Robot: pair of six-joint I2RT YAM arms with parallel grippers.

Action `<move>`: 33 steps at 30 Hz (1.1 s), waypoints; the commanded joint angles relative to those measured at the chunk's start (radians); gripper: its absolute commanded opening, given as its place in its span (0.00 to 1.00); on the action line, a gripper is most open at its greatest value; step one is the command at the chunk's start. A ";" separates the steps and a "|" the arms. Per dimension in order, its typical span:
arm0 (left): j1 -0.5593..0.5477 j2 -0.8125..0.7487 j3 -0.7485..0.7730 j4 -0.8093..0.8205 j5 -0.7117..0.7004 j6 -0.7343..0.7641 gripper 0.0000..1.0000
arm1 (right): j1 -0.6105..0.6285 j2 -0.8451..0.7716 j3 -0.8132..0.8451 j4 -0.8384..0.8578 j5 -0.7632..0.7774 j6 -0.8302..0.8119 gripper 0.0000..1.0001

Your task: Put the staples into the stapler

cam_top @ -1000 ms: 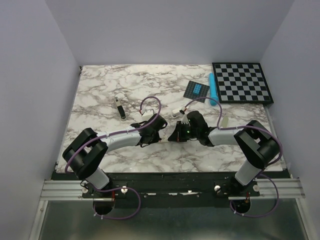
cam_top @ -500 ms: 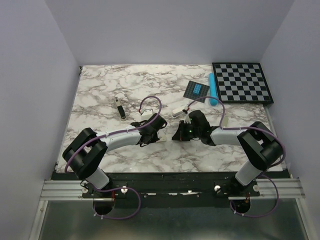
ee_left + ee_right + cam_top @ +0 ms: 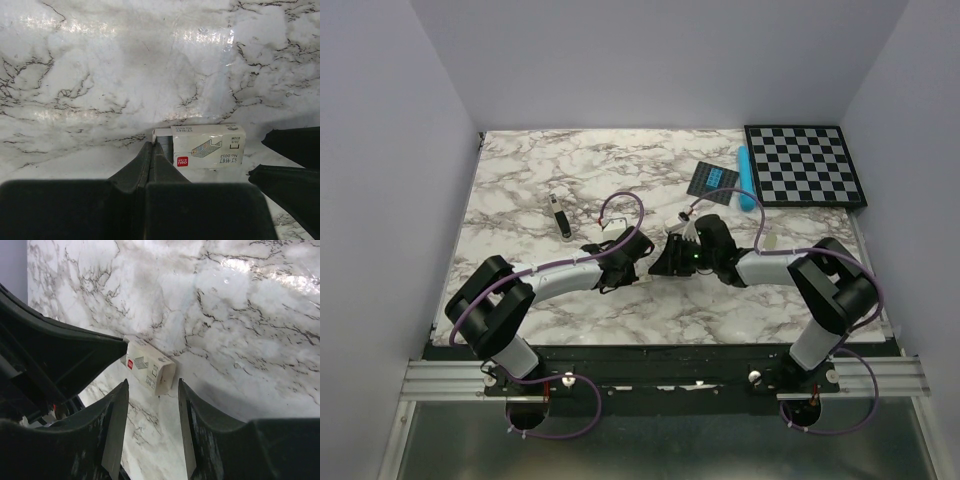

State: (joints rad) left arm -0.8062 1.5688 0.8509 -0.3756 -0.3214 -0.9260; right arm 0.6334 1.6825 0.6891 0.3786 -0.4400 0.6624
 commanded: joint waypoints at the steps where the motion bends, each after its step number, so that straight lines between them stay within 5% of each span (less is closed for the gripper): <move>1: 0.002 -0.015 0.013 0.001 0.008 0.012 0.00 | -0.003 0.054 0.041 0.054 -0.065 0.032 0.50; 12: 0.001 -0.010 0.010 0.014 0.015 0.009 0.00 | -0.003 0.135 0.070 0.094 -0.124 0.063 0.41; 19: 0.002 -0.012 0.008 0.014 0.013 0.006 0.00 | -0.003 0.155 0.069 0.128 -0.166 0.080 0.27; 26: 0.001 -0.012 -0.001 0.004 -0.005 0.006 0.00 | -0.006 0.135 0.043 0.126 -0.157 0.078 0.02; 33: 0.002 -0.004 -0.004 -0.008 -0.021 0.007 0.00 | -0.041 0.106 0.012 0.088 -0.149 0.065 0.01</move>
State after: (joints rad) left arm -0.8062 1.5692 0.8505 -0.3687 -0.3214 -0.9245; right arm 0.6151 1.8183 0.7258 0.4770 -0.5816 0.7429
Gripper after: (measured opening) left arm 0.007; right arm 0.013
